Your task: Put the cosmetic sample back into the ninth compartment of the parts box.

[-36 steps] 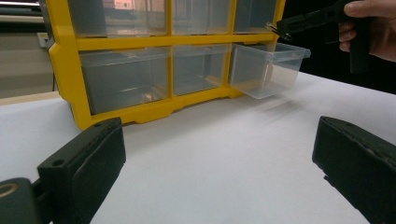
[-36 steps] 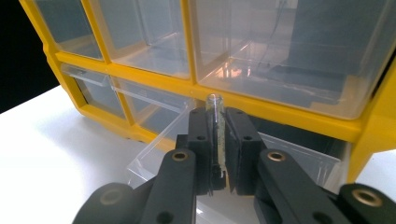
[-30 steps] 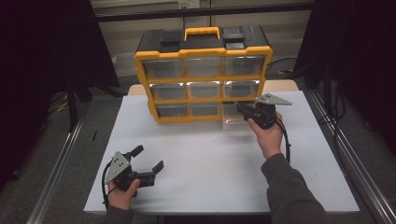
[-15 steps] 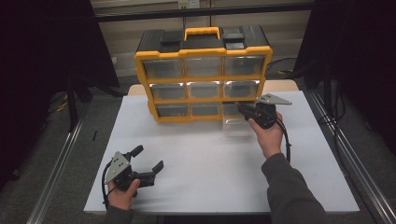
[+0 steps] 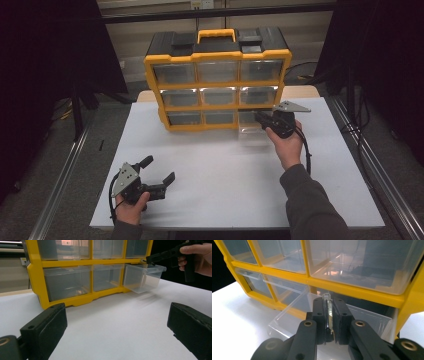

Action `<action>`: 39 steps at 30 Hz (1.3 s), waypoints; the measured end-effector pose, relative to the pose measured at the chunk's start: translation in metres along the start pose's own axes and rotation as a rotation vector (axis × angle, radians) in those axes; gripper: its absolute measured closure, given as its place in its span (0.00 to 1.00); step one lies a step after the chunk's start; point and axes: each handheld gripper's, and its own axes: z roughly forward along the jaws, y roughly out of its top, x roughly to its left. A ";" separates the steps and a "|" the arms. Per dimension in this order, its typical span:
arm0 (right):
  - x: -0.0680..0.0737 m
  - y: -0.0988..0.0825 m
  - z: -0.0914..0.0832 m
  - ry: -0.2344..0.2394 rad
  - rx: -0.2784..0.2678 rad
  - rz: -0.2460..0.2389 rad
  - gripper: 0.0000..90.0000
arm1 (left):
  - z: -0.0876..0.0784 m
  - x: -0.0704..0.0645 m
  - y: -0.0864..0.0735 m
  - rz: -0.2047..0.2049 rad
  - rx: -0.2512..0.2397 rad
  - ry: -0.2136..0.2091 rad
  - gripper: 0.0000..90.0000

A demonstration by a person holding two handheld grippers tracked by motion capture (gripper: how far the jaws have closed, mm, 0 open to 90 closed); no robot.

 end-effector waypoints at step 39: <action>0.014 -0.005 -0.033 0.065 -0.043 -0.032 0.22 | -0.001 -0.002 -0.001 -0.002 0.003 0.003 0.03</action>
